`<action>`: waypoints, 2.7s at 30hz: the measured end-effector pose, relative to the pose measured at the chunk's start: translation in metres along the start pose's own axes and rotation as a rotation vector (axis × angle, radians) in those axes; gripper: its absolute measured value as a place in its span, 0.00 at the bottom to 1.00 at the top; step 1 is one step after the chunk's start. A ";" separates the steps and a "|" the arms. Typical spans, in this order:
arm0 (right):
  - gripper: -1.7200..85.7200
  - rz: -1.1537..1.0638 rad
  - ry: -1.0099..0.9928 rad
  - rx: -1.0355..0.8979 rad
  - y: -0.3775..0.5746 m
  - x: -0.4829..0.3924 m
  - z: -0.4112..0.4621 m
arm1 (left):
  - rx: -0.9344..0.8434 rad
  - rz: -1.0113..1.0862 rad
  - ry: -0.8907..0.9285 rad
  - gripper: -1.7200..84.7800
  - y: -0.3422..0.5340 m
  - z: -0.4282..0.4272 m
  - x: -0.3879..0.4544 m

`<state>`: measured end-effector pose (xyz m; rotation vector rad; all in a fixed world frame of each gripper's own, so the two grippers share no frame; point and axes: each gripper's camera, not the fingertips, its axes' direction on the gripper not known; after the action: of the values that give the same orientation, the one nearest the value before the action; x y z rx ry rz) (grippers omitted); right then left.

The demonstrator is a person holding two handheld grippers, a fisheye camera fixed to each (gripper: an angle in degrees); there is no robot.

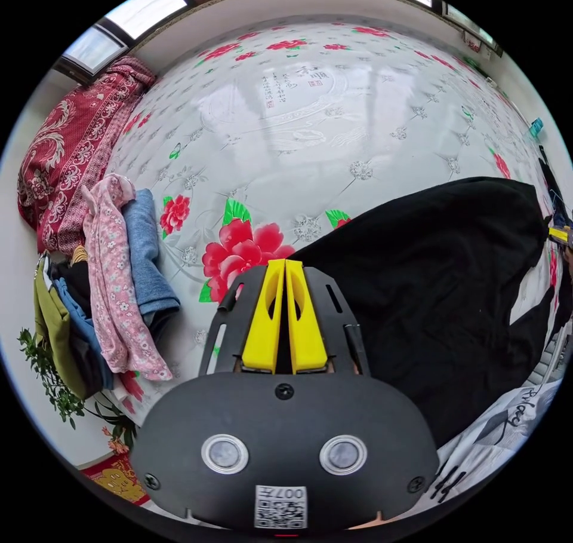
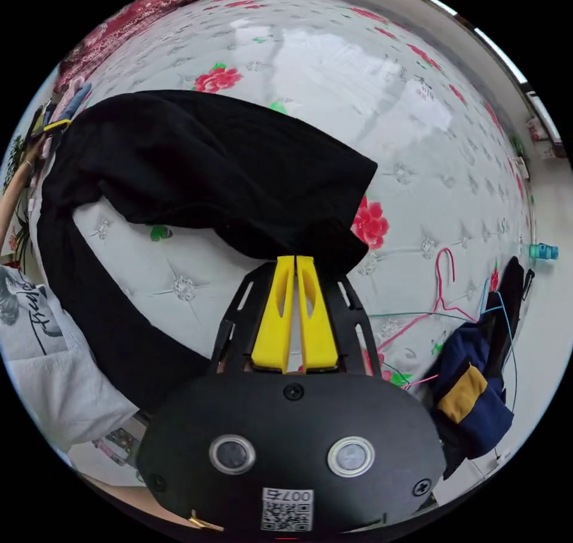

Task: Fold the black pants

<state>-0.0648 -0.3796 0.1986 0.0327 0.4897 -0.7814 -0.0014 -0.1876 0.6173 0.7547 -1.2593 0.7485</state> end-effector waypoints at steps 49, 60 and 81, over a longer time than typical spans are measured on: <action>0.02 -0.052 0.143 0.001 0.045 -0.002 0.072 | 0.110 -0.129 -0.115 0.01 0.129 -0.040 0.019; 0.06 -0.018 -0.135 0.446 0.157 -0.112 -0.003 | 0.022 -0.282 0.042 0.01 0.315 -0.033 0.030; 0.08 -0.009 -0.360 0.307 0.304 -0.307 0.030 | -0.132 -0.397 0.311 0.09 0.362 0.037 -0.052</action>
<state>-0.0309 0.0365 0.3138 0.1714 0.0259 -0.8447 -0.3293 -0.0222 0.6014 0.7195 -0.8342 0.4326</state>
